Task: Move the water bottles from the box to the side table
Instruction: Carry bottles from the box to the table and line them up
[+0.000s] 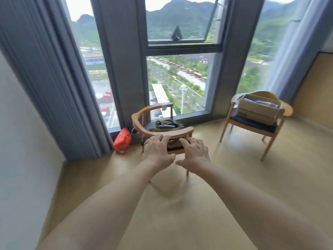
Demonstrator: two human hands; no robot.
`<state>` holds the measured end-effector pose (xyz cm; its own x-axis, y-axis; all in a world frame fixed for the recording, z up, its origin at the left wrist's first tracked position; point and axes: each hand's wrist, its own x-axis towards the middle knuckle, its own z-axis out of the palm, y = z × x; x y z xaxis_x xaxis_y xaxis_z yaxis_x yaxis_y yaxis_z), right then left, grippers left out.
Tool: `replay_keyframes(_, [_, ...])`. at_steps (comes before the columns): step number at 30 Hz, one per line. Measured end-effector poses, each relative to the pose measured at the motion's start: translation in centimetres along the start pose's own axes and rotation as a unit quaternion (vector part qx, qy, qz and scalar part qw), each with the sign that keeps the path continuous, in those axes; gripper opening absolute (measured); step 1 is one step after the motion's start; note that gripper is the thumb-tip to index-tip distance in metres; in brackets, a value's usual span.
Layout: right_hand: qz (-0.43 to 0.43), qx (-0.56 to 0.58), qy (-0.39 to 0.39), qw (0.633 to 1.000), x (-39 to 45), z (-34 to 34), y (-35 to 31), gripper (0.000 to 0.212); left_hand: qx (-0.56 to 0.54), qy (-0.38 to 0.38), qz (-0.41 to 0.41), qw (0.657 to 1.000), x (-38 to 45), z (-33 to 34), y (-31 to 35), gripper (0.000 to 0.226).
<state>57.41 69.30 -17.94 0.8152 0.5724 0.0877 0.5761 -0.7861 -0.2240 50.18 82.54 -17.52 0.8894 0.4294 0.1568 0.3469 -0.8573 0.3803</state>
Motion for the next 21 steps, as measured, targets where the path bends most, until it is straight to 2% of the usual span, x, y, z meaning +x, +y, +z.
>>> replay_keyframes(9, [0.148,-0.030,0.022,0.988,9.8,-1.4,9.9,0.085,-0.032,-0.074,0.127,0.989,15.7,6.3,6.8,0.079])
replay_keyframes(21, [0.277,-0.024,0.042,0.960,20.7,-1.6,25.4,0.077,-0.029,-0.110,0.215,0.970,32.9,17.3,17.9,0.080])
